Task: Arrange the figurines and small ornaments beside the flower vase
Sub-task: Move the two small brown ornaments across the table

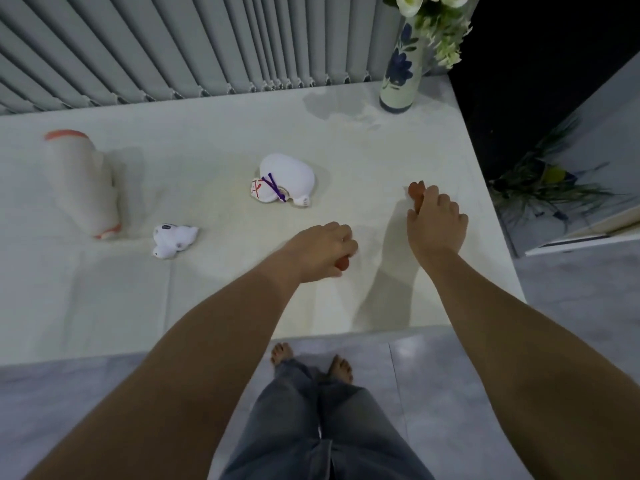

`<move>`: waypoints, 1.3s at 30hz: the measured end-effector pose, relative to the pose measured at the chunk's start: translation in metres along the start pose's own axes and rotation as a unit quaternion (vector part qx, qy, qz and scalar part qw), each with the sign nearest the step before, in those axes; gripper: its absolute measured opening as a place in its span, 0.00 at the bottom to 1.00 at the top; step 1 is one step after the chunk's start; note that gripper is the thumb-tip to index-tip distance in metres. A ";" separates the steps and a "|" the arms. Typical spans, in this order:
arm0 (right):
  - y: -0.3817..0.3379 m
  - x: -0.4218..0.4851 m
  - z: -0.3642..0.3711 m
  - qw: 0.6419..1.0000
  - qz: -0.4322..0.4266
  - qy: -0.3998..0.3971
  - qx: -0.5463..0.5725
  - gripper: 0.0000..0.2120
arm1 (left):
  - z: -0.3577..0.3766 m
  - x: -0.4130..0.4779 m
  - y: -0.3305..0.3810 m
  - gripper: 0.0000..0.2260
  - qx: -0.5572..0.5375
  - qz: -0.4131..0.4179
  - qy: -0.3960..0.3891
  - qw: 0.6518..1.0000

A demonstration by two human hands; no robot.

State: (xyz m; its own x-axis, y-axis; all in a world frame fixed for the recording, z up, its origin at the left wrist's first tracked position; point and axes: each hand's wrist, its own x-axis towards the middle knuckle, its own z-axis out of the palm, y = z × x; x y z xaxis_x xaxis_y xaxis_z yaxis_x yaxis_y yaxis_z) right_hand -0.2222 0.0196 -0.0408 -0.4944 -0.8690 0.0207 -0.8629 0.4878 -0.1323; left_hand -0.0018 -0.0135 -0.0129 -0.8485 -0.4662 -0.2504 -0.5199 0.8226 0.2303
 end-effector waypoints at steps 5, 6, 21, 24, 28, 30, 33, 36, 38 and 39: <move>-0.002 0.010 0.002 1.000 0.009 0.003 -0.010 0.15 | -0.004 0.004 -0.004 0.13 -0.108 -0.053 0.031 0.992; -0.004 0.011 0.002 1.000 0.009 0.011 -0.007 0.13 | -0.005 0.006 -0.006 0.13 -0.158 -0.077 0.051 0.983; -0.042 0.017 -0.011 0.995 -0.038 0.030 0.089 0.11 | -0.029 0.028 -0.030 0.15 -0.827 -0.252 0.103 0.492; -0.045 0.016 -0.011 0.996 -0.043 -0.002 0.072 0.14 | -0.031 0.031 -0.033 0.15 -0.833 -0.267 0.092 0.476; -0.049 0.013 -0.011 0.994 -0.034 -0.067 0.078 0.15 | -0.036 0.035 -0.036 0.12 -0.828 -0.275 0.074 0.482; -0.050 0.011 -0.012 0.990 -0.036 -0.096 0.101 0.16 | -0.037 0.036 -0.038 0.09 -0.809 -0.274 0.075 0.515; -0.049 0.008 -0.015 0.983 -0.044 -0.117 0.132 0.13 | -0.037 0.038 -0.038 0.14 -0.763 -0.288 0.076 0.573; -0.046 0.011 -0.015 0.981 -0.053 -0.135 0.133 0.07 | -0.037 0.045 -0.036 0.19 -0.693 -0.309 0.085 0.646; -0.045 0.015 -0.016 0.981 -0.054 -0.131 0.132 0.05 | -0.035 0.052 -0.035 0.19 -0.639 -0.300 0.107 0.701; -0.045 0.017 -0.017 0.982 -0.053 -0.126 0.134 0.06 | -0.034 0.056 -0.035 0.19 -0.617 -0.290 0.122 0.721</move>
State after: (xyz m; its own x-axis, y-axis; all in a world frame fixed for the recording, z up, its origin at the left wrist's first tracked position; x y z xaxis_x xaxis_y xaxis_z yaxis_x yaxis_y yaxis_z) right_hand -0.1937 -0.0158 -0.0180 -0.3336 -0.9228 -0.1925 -0.8328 0.3842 -0.3986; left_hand -0.0347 -0.0794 -0.0030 -0.3678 -0.7823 -0.5027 -0.3582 -0.3796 0.8530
